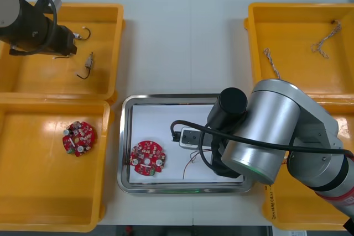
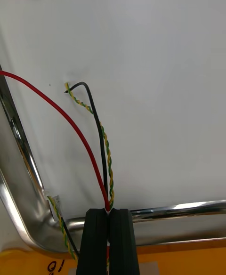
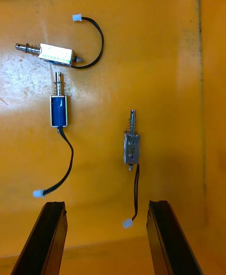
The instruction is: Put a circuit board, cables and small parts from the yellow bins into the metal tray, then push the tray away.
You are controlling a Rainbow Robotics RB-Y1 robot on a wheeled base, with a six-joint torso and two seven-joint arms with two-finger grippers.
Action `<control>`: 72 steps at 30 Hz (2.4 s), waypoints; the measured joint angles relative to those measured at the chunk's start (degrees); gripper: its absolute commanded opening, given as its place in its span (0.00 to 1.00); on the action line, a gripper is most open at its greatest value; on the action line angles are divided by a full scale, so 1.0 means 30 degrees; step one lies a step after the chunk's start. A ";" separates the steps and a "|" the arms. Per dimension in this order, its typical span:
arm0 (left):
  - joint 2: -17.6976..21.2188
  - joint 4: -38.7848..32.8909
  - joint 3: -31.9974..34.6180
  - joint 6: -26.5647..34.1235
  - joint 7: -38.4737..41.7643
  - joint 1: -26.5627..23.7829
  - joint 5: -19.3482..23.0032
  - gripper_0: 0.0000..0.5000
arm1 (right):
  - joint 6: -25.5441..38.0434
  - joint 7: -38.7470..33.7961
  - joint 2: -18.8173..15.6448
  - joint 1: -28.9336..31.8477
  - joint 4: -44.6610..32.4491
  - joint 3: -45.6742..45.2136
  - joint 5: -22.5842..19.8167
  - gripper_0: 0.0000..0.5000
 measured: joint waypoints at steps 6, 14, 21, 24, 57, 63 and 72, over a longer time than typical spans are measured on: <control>-0.0784 0.1817 -0.0829 -0.1152 -0.0050 -0.0709 -0.0581 1.00 | -0.0023 -0.0001 0.0944 0.0351 0.0348 0.0002 0.0866 0.00; -0.1530 0.3608 -0.2193 -0.3198 -0.0124 -0.1271 -0.0909 1.00 | -0.1186 -0.0001 0.1000 0.1278 0.0387 0.0034 0.1199 0.00; -0.1920 0.4298 -0.3141 -0.4402 -0.0127 -0.1306 -0.1103 1.00 | -0.1967 -0.0001 0.0982 0.2039 0.0393 0.0042 0.1523 0.00; -0.2070 0.4381 -0.3413 -0.4478 -0.0128 -0.1306 -0.1264 1.00 | -0.2267 -0.0001 0.0980 0.2278 0.0393 0.0044 0.1851 0.00; -0.2724 0.4968 -0.4166 -0.4857 -0.0141 -0.1306 -0.2392 0.00 | -0.3632 -0.0016 0.0768 0.2537 0.1521 0.0791 0.3109 1.00; -0.2724 0.4973 -0.4166 -0.4860 -0.0144 -0.1306 -0.2376 0.00 | -0.3635 -0.0102 0.0768 0.2537 0.1515 0.0790 0.3109 1.00; -0.2717 0.4983 -0.4166 -0.4864 -0.0162 -0.1306 -0.2236 0.00 | -0.1690 -0.0479 0.0794 0.2456 0.0184 0.0200 0.3085 1.00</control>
